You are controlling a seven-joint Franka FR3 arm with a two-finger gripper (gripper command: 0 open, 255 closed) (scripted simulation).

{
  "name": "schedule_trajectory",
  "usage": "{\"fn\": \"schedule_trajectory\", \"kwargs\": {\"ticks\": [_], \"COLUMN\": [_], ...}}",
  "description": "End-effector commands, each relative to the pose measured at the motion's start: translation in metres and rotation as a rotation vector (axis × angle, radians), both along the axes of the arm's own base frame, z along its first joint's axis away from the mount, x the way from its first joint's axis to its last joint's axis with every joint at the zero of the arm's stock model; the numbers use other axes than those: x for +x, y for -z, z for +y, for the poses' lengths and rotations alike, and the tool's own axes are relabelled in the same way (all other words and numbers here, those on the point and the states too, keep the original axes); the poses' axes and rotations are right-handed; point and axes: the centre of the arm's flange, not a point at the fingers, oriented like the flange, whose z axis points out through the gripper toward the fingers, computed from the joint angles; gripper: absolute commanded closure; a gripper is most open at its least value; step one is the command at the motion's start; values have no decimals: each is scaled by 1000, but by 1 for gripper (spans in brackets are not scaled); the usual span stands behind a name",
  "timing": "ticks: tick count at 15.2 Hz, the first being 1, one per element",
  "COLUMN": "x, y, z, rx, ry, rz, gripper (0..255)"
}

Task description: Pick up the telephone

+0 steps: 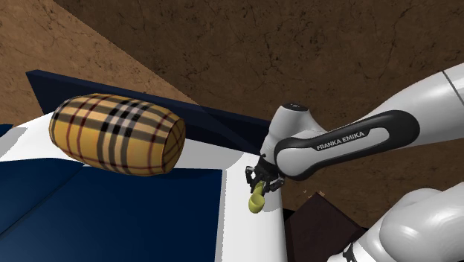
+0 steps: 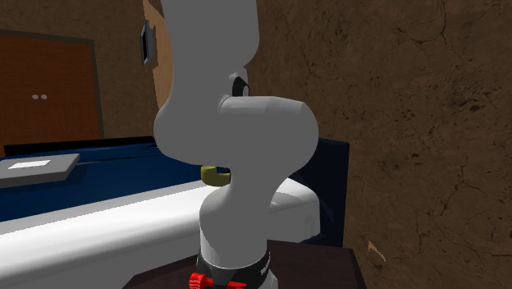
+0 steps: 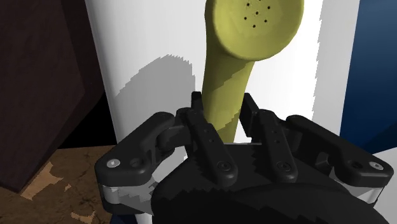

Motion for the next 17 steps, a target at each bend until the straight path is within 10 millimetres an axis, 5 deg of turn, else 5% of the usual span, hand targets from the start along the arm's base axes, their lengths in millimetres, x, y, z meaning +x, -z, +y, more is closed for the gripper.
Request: {"fn": "schedule_trajectory", "kwargs": {"ticks": [1,17], "x": [0,0], "y": [-5,-80], "z": [0,0], "rx": [0,0], "ry": [0,0], "rz": [-1,-1], "gripper": [255,255]}}
